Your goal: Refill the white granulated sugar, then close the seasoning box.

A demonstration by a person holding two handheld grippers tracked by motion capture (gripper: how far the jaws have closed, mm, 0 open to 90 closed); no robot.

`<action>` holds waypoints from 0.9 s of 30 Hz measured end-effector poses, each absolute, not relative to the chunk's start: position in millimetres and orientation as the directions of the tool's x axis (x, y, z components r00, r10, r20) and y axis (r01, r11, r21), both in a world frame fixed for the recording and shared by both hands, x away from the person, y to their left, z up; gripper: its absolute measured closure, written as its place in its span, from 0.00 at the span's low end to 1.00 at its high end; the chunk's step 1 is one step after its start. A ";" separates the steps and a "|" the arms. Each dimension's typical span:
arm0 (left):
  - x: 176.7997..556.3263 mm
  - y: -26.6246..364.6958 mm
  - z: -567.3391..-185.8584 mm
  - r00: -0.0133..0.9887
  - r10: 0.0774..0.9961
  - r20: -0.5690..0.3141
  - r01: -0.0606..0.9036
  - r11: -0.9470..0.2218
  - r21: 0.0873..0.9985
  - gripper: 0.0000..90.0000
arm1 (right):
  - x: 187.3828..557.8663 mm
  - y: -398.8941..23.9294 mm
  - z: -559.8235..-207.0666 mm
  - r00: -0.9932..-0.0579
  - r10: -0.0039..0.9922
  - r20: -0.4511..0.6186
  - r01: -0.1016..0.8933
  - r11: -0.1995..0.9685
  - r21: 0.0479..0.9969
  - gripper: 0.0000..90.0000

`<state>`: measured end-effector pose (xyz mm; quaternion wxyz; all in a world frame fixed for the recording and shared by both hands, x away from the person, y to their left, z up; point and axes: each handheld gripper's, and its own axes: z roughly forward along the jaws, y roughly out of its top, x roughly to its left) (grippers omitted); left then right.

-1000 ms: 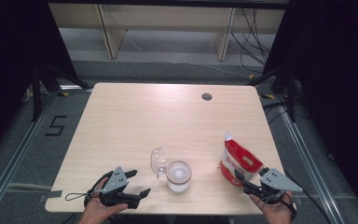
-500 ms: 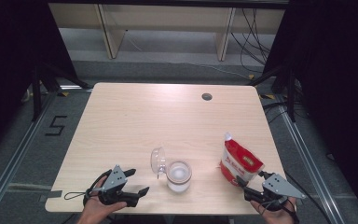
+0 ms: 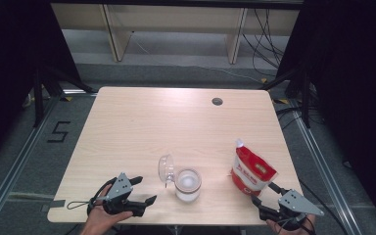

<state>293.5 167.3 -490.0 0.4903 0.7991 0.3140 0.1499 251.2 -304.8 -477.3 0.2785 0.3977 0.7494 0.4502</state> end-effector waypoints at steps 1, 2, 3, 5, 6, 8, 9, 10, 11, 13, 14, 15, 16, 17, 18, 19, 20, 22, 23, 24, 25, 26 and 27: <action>293.1 167.2 -489.3 0.756 0.651 -0.069 0.355 -0.319 0.879 0.22 | 250.1 -305.6 -477.3 -0.535 0.843 -0.055 0.356 0.284 0.890 0.32; 293.3 167.6 -488.8 0.761 0.645 -0.074 0.355 -0.319 0.879 0.22 | 248.3 -305.7 -478.0 -0.528 0.848 -0.048 0.361 0.275 0.891 0.32; 293.2 167.6 -488.2 0.764 0.640 -0.082 0.358 -0.314 0.879 0.23 | 246.4 -305.8 -477.9 -0.524 0.851 -0.043 0.370 0.273 0.888 0.32; 292.7 166.8 -487.3 0.767 0.635 -0.089 0.359 -0.310 0.880 0.23 | 243.7 -306.2 -478.7 -0.516 0.856 -0.033 0.385 0.266 0.884 0.32; 291.6 165.8 -487.0 0.762 0.641 -0.090 0.363 -0.308 0.879 0.23 | 243.9 -306.9 -479.4 -0.523 0.851 -0.045 0.377 0.277 0.884 0.32; 291.1 165.5 -486.9 0.764 0.640 -0.088 0.363 -0.312 0.878 0.23 | 243.0 -307.1 -480.2 -0.529 0.847 -0.049 0.382 0.289 0.878 0.32; 291.6 165.5 -487.1 0.768 0.635 -0.086 0.358 -0.314 0.879 0.23 | 241.0 -305.4 -480.3 -0.516 0.856 -0.032 0.397 0.272 0.877 0.32; 291.7 165.7 -486.8 0.770 0.633 -0.081 0.355 -0.320 0.878 0.23 | 241.8 -305.9 -480.4 -0.526 0.849 -0.051 0.377 0.287 0.880 0.32; 291.7 165.8 -486.6 0.768 0.635 -0.083 0.358 -0.318 0.878 0.23 | 240.0 -305.2 -480.3 -0.518 0.854 -0.045 0.393 0.285 0.874 0.32; 291.4 166.3 -486.1 0.762 0.641 -0.094 0.369 -0.310 0.876 0.24 | 240.6 -305.8 -480.9 -0.532 0.845 -0.049 0.385 0.293 0.875 0.32; 291.5 167.0 -486.0 0.762 0.642 -0.088 0.367 -0.316 0.875 0.24 | 239.9 -305.4 -480.9 -0.530 0.847 -0.047 0.388 0.291 0.874 0.32; 291.9 167.8 -485.6 0.764 0.641 -0.077 0.360 -0.323 0.875 0.24 | 239.1 -305.6 -480.5 -0.527 0.848 -0.055 0.388 0.298 0.872 0.32; 292.6 168.4 -485.2 0.769 0.636 -0.066 0.350 -0.332 0.876 0.24 | 240.7 -307.0 -481.0 -0.534 0.840 -0.096 0.350 0.323 0.879 0.32; 292.7 168.4 -484.9 0.769 0.636 -0.064 0.349 -0.333 0.876 0.24 | 238.7 -306.0 -480.9 -0.530 0.845 -0.070 0.379 0.309 0.872 0.32; 292.6 168.3 -484.5 0.767 0.638 -0.066 0.351 -0.332 0.875 0.24 | 236.4 -304.6 -481.0 -0.517 0.855 -0.046 0.404 0.291 0.867 0.32; 292.1 168.3 -483.4 0.765 0.640 -0.064 0.351 -0.331 0.876 0.24 | 235.3 -304.0 -481.0 -0.512 0.858 -0.040 0.412 0.287 0.865 0.32; 292.3 168.7 -482.7 0.768 0.638 -0.064 0.349 -0.332 0.876 0.24 | 236.6 -305.0 -481.4 -0.519 0.853 -0.062 0.388 0.300 0.871 0.32; 291.6 168.4 -481.6 0.758 0.648 -0.075 0.360 -0.321 0.876 0.25 | 235.3 -304.8 -481.1 -0.514 0.856 -0.054 0.403 0.296 0.866 0.31; 290.9 167.5 -481.3 0.748 0.658 -0.085 0.369 -0.306 0.878 0.25 | 236.0 -305.5 -481.4 -0.514 0.855 -0.064 0.398 0.304 0.865 0.31; 291.2 168.7 -479.6 0.751 0.656 -0.079 0.369 -0.318 0.873 0.25 | 237.7 -307.4 -481.3 -0.522 0.849 -0.083 0.385 0.321 0.865 0.31; 291.0 168.3 -479.3 0.747 0.658 -0.089 0.376 -0.308 0.874 0.25 | 238.1 -307.5 -481.8 -0.531 0.844 -0.077 0.390 0.324 0.862 0.31; 291.1 168.2 -478.6 0.749 0.657 -0.089 0.374 -0.308 0.875 0.26 | 239.7 -308.7 -482.6 -0.530 0.841 -0.105 0.368 0.340 0.865 0.31; 291.1 168.1 -477.7 0.751 0.655 -0.082 0.367 -0.312 0.876 0.29 | 239.7 -309.4 -482.4 -0.532 0.840 -0.112 0.371 0.349 0.860 0.31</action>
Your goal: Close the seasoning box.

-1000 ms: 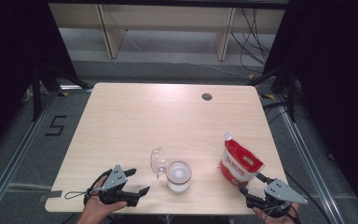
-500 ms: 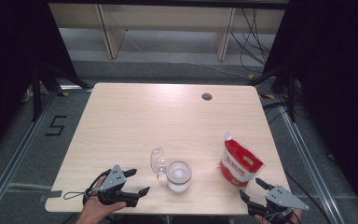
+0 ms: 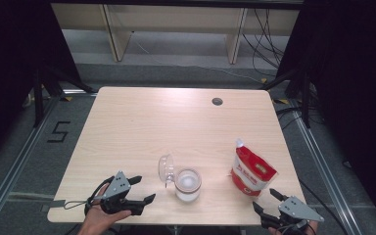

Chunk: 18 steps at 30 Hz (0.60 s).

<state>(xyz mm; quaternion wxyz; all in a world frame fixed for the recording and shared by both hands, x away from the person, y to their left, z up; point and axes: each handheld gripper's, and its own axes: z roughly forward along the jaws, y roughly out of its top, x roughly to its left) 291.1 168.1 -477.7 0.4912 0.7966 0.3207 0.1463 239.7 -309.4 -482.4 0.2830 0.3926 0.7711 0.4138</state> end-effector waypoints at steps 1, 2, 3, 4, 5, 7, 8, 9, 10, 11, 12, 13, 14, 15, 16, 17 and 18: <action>291.6 168.8 -476.5 0.761 0.646 -0.061 0.352 -0.331 0.875 0.30 | 236.5 -306.9 -482.3 -0.509 0.859 -0.059 0.421 0.308 0.853 0.31; 291.9 168.6 -476.0 0.765 0.641 -0.063 0.351 -0.333 0.875 0.32 | 239.6 -309.2 -481.9 -0.526 0.846 -0.087 0.390 0.330 0.859 0.30; 291.9 168.6 -475.5 0.766 0.640 -0.060 0.351 -0.338 0.873 0.35 | 239.2 -309.6 -481.7 -0.520 0.849 -0.090 0.394 0.332 0.857 0.30; 291.9 168.5 -474.8 0.767 0.640 -0.052 0.349 -0.348 0.870 0.39 | 239.3 -309.5 -481.8 -0.526 0.847 -0.074 0.397 0.321 0.860 0.30; 290.7 167.3 -475.1 0.757 0.649 -0.072 0.370 -0.334 0.867 0.43 | 238.9 -310.0 -481.7 -0.518 0.851 -0.082 0.398 0.325 0.858 0.30; 291.0 167.0 -475.2 0.753 0.655 -0.056 0.360 -0.340 0.869 0.52 | 238.8 -310.1 -482.2 -0.518 0.852 -0.080 0.403 0.325 0.856 0.30; 291.1 167.1 -475.2 0.749 0.660 -0.052 0.357 -0.337 0.871 0.59 | 236.6 -308.0 -481.9 -0.506 0.860 -0.060 0.424 0.310 0.851 0.30; 293.8 169.3 -474.4 0.761 0.648 -0.024 0.330 -0.355 0.875 0.64 | 239.2 -309.3 -482.0 -0.530 0.844 -0.079 0.396 0.329 0.857 0.30; 292.8 168.3 -474.6 0.746 0.664 -0.052 0.355 -0.329 0.875 0.69 | 239.4 -308.7 -482.2 -0.532 0.842 -0.088 0.387 0.334 0.860 0.30; 293.8 168.7 -474.1 0.748 0.662 -0.050 0.349 -0.328 0.878 0.73 | 238.9 -308.1 -482.2 -0.539 0.839 -0.074 0.399 0.332 0.855 0.30; 294.6 169.4 -473.1 0.755 0.655 -0.047 0.343 -0.331 0.879 0.77 | 238.9 -307.7 -482.1 -0.539 0.838 -0.084 0.394 0.339 0.854 0.30; 293.7 169.2 -472.0 0.750 0.659 -0.051 0.344 -0.323 0.882 0.81 | 238.1 -307.7 -481.4 -0.532 0.843 -0.087 0.398 0.340 0.852 0.30; 293.6 169.4 -470.9 0.750 0.660 -0.038 0.335 -0.329 0.883 0.86 | 238.2 -307.3 -481.3 -0.531 0.843 -0.086 0.398 0.338 0.853 0.30; 292.8 169.4 -469.6 0.747 0.664 -0.026 0.328 -0.334 0.883 0.89 | 238.1 -307.1 -481.2 -0.529 0.845 -0.082 0.400 0.333 0.854 0.30; 293.3 169.4 -469.6 0.751 0.660 -0.026 0.323 -0.333 0.886 0.92 | 239.7 -307.5 -481.6 -0.538 0.835 -0.115 0.366 0.354 0.861 0.30; 293.7 169.6 -468.6 0.755 0.655 -0.024 0.322 -0.338 0.885 0.95 | 239.3 -306.7 -481.7 -0.539 0.836 -0.106 0.371 0.348 0.861 0.30; 294.3 169.5 -468.0 0.759 0.651 -0.025 0.318 -0.336 0.887 0.97 | 238.5 -305.9 -481.2 -0.538 0.838 -0.094 0.389 0.346 0.853 0.30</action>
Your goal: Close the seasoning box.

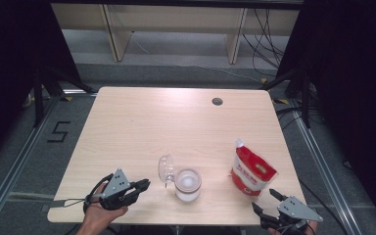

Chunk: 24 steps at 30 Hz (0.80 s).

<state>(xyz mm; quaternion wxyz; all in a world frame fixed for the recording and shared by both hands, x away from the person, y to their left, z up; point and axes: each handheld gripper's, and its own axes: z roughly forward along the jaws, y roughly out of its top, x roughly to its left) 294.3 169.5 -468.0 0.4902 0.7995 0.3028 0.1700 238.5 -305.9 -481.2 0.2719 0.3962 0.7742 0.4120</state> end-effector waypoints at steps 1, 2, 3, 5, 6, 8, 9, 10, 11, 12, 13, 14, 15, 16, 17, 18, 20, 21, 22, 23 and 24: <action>294.7 168.4 -467.6 0.760 0.649 -0.035 0.320 -0.327 0.889 0.98 | 240.0 -306.8 -481.4 -0.538 0.835 -0.117 0.365 0.355 0.861 0.30; 295.0 167.6 -466.3 0.763 0.646 -0.027 0.318 -0.338 0.886 0.99 | 240.1 -306.9 -481.4 -0.538 0.835 -0.117 0.363 0.355 0.862 0.30; 295.8 166.4 -465.3 0.769 0.640 -0.012 0.303 -0.348 0.887 0.99 | 239.3 -307.2 -480.8 -0.534 0.838 -0.116 0.368 0.354 0.860 0.30; 294.7 162.9 -463.6 0.763 0.646 -0.033 0.319 -0.331 0.888 0.99 | 237.5 -307.0 -480.8 -0.532 0.842 -0.093 0.393 0.343 0.853 0.30; 294.3 161.3 -462.1 0.762 0.647 -0.030 0.317 -0.332 0.888 0.99 | 238.0 -307.1 -481.1 -0.538 0.839 -0.080 0.396 0.336 0.855 0.30; 294.6 158.9 -459.3 0.771 0.637 -0.018 0.303 -0.341 0.890 0.99 | 237.8 -308.5 -481.1 -0.533 0.841 -0.092 0.391 0.341 0.855 0.30; 294.6 156.5 -458.6 0.773 0.634 -0.031 0.306 -0.330 0.893 0.99 | 238.0 -308.7 -481.2 -0.528 0.844 -0.097 0.386 0.340 0.857 0.30; 296.0 156.6 -457.1 0.785 0.620 -0.007 0.287 -0.353 0.891 0.99 | 237.6 -308.6 -481.4 -0.526 0.845 -0.093 0.390 0.337 0.857 0.30; 294.9 154.0 -456.6 0.776 0.630 -0.032 0.307 -0.333 0.892 0.99 | 237.8 -309.0 -481.0 -0.533 0.840 -0.097 0.388 0.345 0.855 0.30; 295.7 153.0 -455.3 0.781 0.624 -0.019 0.293 -0.340 0.894 0.99 | 237.6 -309.1 -480.8 -0.533 0.841 -0.097 0.389 0.345 0.854 0.30; 295.0 150.9 -454.7 0.775 0.632 -0.032 0.307 -0.330 0.893 0.99 | 237.5 -309.3 -480.8 -0.534 0.840 -0.097 0.389 0.345 0.854 0.30; 296.4 150.1 -453.8 0.783 0.622 -0.011 0.286 -0.345 0.894 0.99 | 236.6 -309.1 -480.8 -0.529 0.844 -0.093 0.394 0.340 0.854 0.30; 296.3 146.9 -454.3 0.780 0.624 -0.037 0.304 -0.327 0.895 0.99 | 236.5 -309.6 -480.6 -0.532 0.841 -0.097 0.391 0.346 0.853 0.30; 297.0 146.1 -453.6 0.784 0.621 -0.019 0.292 -0.341 0.893 0.99 | 236.7 -310.6 -480.7 -0.523 0.845 -0.109 0.377 0.344 0.860 0.30; 298.3 145.8 -453.1 0.790 0.614 -0.004 0.278 -0.352 0.894 0.99 | 237.4 -311.8 -480.5 -0.528 0.840 -0.123 0.363 0.355 0.862 0.30; 298.8 145.0 -453.3 0.790 0.613 -0.008 0.280 -0.349 0.895 0.99 | 236.1 -310.6 -480.8 -0.534 0.842 -0.082 0.396 0.334 0.855 0.30; 299.3 144.2 -453.0 0.785 0.619 -0.019 0.288 -0.338 0.896 0.99 | 234.9 -310.2 -481.2 -0.526 0.847 -0.076 0.403 0.327 0.855 0.30; 298.4 143.5 -452.5 0.773 0.634 -0.031 0.303 -0.326 0.895 0.99 | 234.7 -311.4 -480.4 -0.523 0.847 -0.094 0.397 0.340 0.852 0.30; 300.1 143.9 -451.0 0.782 0.623 -0.007 0.280 -0.342 0.897 0.99 | 235.9 -312.3 -480.6 -0.522 0.845 -0.117 0.373 0.349 0.859 0.30; 299.8 143.3 -450.6 0.779 0.627 -0.012 0.285 -0.337 0.897 0.99 | 235.2 -311.9 -480.8 -0.517 0.849 -0.108 0.381 0.341 0.859 0.30; 300.3 142.5 -450.0 0.782 0.623 -0.011 0.280 -0.336 0.899 0.99 | 235.1 -311.9 -480.9 -0.517 0.850 -0.106 0.381 0.340 0.860 0.30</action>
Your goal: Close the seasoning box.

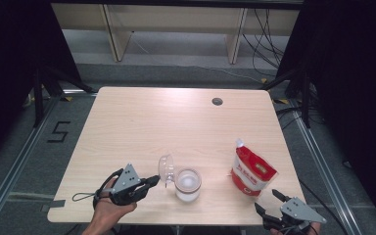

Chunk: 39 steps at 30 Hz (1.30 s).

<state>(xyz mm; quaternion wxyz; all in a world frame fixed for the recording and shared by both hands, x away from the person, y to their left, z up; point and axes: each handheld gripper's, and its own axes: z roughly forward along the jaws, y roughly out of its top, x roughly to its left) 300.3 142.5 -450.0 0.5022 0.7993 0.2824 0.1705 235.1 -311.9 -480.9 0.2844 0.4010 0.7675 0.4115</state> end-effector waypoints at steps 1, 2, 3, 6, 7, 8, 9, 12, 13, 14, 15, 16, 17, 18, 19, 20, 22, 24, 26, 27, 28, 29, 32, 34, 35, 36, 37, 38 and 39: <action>301.2 142.4 -449.1 0.788 0.616 0.004 0.268 -0.348 0.899 0.99 | 232.2 -310.0 -480.4 -0.504 0.861 -0.067 0.422 0.313 0.851 0.30; 300.3 140.1 -449.7 0.780 0.625 -0.030 0.293 -0.323 0.900 0.99 | 232.4 -310.2 -480.4 -0.505 0.860 -0.069 0.419 0.314 0.852 0.30; 300.1 139.9 -449.2 0.778 0.627 -0.021 0.289 -0.328 0.899 0.99 | 232.4 -310.3 -480.4 -0.505 0.860 -0.068 0.419 0.313 0.852 0.30; 300.5 139.3 -448.6 0.785 0.620 -0.008 0.276 -0.338 0.900 0.99 | 234.7 -312.6 -480.8 -0.521 0.849 -0.091 0.395 0.334 0.855 0.30; 299.8 138.5 -448.5 0.782 0.623 -0.018 0.285 -0.331 0.899 0.99 | 234.9 -312.8 -480.9 -0.526 0.846 -0.087 0.395 0.334 0.856 0.30; 299.8 137.7 -448.4 0.785 0.619 -0.022 0.283 -0.327 0.902 0.99 | 234.3 -312.9 -480.5 -0.519 0.850 -0.093 0.397 0.336 0.854 0.30; 299.2 137.4 -447.9 0.783 0.622 -0.023 0.286 -0.327 0.901 0.99 | 234.2 -312.9 -480.6 -0.518 0.850 -0.093 0.398 0.336 0.854 0.30; 300.1 136.7 -446.5 0.787 0.617 -0.007 0.272 -0.337 0.901 0.99 | 234.8 -312.7 -481.0 -0.525 0.846 -0.089 0.394 0.334 0.856 0.30; 299.5 135.7 -446.6 0.784 0.621 -0.020 0.283 -0.328 0.901 0.99 | 234.3 -312.7 -480.7 -0.519 0.849 -0.094 0.396 0.337 0.854 0.30; 300.3 135.8 -446.0 0.790 0.613 -0.005 0.269 -0.341 0.901 0.99 | 234.4 -312.7 -480.8 -0.521 0.848 -0.095 0.395 0.339 0.854 0.30; 300.3 135.1 -446.1 0.789 0.614 -0.005 0.269 -0.338 0.902 0.99 | 234.4 -312.6 -480.8 -0.521 0.848 -0.095 0.395 0.338 0.854 0.30; 300.3 134.2 -446.2 0.789 0.614 -0.010 0.271 -0.333 0.903 0.99 | 234.4 -312.6 -480.8 -0.521 0.848 -0.095 0.394 0.338 0.855 0.30; 300.3 133.6 -446.3 0.793 0.609 -0.008 0.266 -0.333 0.905 0.99 | 234.4 -312.6 -480.8 -0.521 0.848 -0.095 0.394 0.338 0.855 0.30; 301.2 134.0 -446.0 0.803 0.596 0.010 0.247 -0.348 0.905 0.99 | 234.5 -312.1 -481.1 -0.525 0.847 -0.085 0.393 0.330 0.858 0.30; 301.7 132.9 -446.8 0.806 0.592 0.007 0.244 -0.343 0.907 0.99 | 234.6 -312.0 -481.3 -0.528 0.845 -0.085 0.392 0.331 0.858 0.30; 301.4 132.4 -446.8 0.805 0.593 0.006 0.245 -0.343 0.907 0.99 | 234.8 -312.1 -481.3 -0.527 0.846 -0.083 0.391 0.329 0.860 0.30; 300.0 131.3 -446.9 0.796 0.605 -0.018 0.267 -0.325 0.907 0.99 | 232.3 -311.0 -480.8 -0.507 0.859 -0.073 0.418 0.319 0.850 0.30; 300.1 131.4 -445.6 0.794 0.607 -0.012 0.265 -0.329 0.906 0.99 | 235.0 -312.6 -481.2 -0.525 0.846 -0.097 0.390 0.340 0.856 0.30; 301.3 131.1 -445.4 0.804 0.594 -0.001 0.250 -0.337 0.908 0.99 | 234.8 -312.4 -481.1 -0.525 0.845 -0.098 0.392 0.343 0.853 0.30; 300.9 130.2 -445.5 0.804 0.594 -0.002 0.250 -0.336 0.908 0.99 | 234.9 -312.3 -481.4 -0.526 0.845 -0.100 0.390 0.344 0.854 0.30; 300.3 129.1 -445.8 0.805 0.594 -0.005 0.251 -0.333 0.909 0.99 | 235.0 -312.2 -481.5 -0.526 0.845 -0.100 0.389 0.344 0.854 0.30; 300.8 129.1 -445.6 0.812 0.583 0.006 0.239 -0.342 0.909 0.99 | 234.9 -312.1 -481.4 -0.527 0.844 -0.100 0.390 0.344 0.854 0.30; 300.2 128.7 -446.0 0.817 0.577 0.007 0.236 -0.345 0.908 0.99 | 234.7 -312.0 -481.1 -0.528 0.844 -0.097 0.393 0.343 0.853 0.30; 300.1 128.0 -446.2 0.819 0.574 0.017 0.228 -0.352 0.908 0.99 | 235.4 -312.0 -481.8 -0.536 0.838 -0.099 0.391 0.350 0.851 0.30; 297.9 126.5 -446.9 0.808 0.589 -0.012 0.256 -0.333 0.907 0.99 | 234.9 -311.5 -481.9 -0.533 0.841 -0.091 0.398 0.344 0.851 0.30; 297.9 126.4 -446.7 0.809 0.587 -0.011 0.255 -0.334 0.907 0.99 | 235.3 -311.9 -481.6 -0.537 0.837 -0.101 0.388 0.352 0.852 0.30; 298.3 126.9 -446.3 0.814 0.581 -0.002 0.246 -0.341 0.907 0.99 | 235.2 -312.0 -481.4 -0.538 0.837 -0.101 0.388 0.352 0.852 0.30; 298.2 126.4 -446.7 0.814 0.581 -0.018 0.253 -0.327 0.910 0.99 | 235.2 -312.1 -481.3 -0.537 0.837 -0.101 0.386 0.351 0.853 0.30; 298.5 126.5 -446.3 0.815 0.580 -0.012 0.246 -0.327 0.912 0.99 | 235.3 -312.2 -481.4 -0.538 0.837 -0.101 0.387 0.351 0.853 0.30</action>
